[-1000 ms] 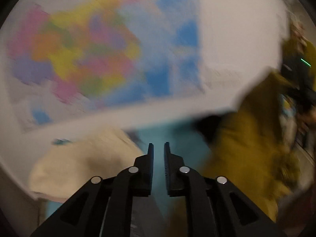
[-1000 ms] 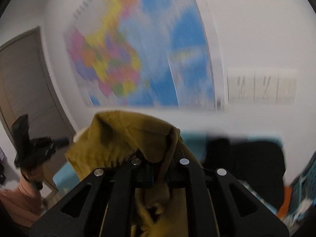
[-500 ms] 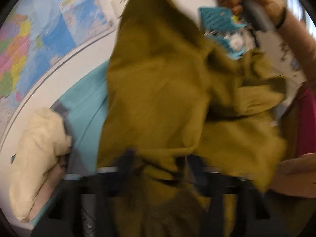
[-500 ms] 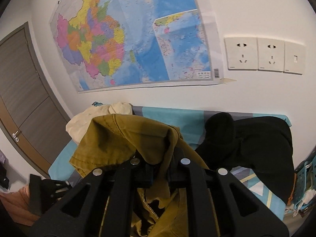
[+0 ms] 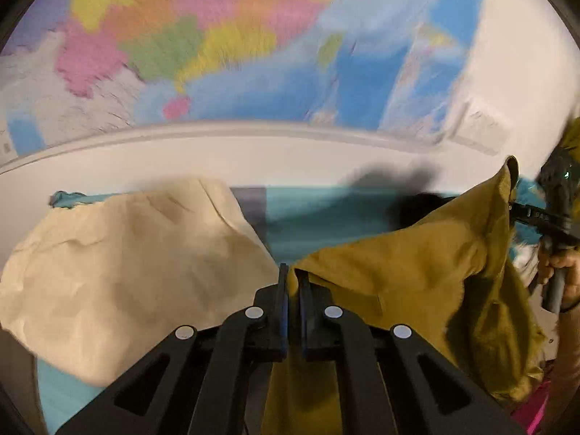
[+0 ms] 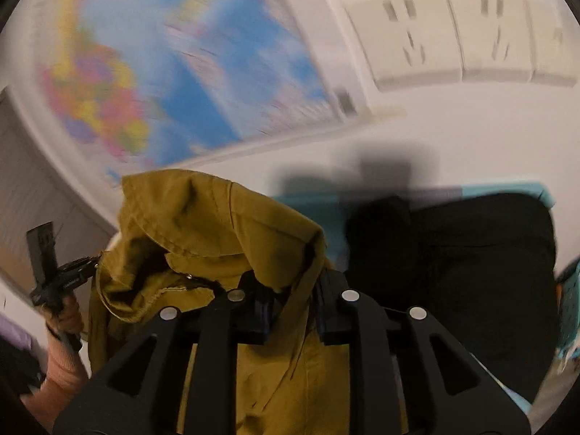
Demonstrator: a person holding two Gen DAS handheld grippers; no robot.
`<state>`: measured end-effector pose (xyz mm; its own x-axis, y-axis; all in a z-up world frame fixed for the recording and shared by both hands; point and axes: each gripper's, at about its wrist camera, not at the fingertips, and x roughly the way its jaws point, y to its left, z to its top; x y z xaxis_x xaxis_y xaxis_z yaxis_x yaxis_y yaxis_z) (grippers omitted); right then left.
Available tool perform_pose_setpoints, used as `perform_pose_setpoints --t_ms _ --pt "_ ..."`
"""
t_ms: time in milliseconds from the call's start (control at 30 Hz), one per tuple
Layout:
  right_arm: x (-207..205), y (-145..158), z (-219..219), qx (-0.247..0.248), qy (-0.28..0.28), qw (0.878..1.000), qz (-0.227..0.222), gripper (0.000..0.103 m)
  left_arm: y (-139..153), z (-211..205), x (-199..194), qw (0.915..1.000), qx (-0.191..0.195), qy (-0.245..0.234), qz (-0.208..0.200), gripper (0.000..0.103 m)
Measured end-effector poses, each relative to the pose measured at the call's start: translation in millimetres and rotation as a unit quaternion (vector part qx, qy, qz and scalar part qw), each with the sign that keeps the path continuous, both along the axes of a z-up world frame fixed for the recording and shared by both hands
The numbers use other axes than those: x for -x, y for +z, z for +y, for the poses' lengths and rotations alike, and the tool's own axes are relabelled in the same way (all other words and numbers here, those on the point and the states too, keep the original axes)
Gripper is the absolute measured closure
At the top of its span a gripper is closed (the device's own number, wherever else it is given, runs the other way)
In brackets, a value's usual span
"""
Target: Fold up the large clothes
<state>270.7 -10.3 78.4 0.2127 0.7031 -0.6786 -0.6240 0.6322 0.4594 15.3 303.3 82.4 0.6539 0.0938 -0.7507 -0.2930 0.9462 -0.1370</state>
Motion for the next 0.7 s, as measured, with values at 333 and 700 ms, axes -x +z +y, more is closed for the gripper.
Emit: perform_pose_setpoints --t_ms 333,700 --pt "-12 -39 4 0.076 -0.049 0.996 -0.027 0.028 -60 18 -24 0.9973 -0.027 0.041 0.055 0.058" --pt "181 -21 -28 0.129 0.149 0.971 -0.139 0.011 -53 -73 93 0.9924 -0.04 -0.115 0.022 0.02"
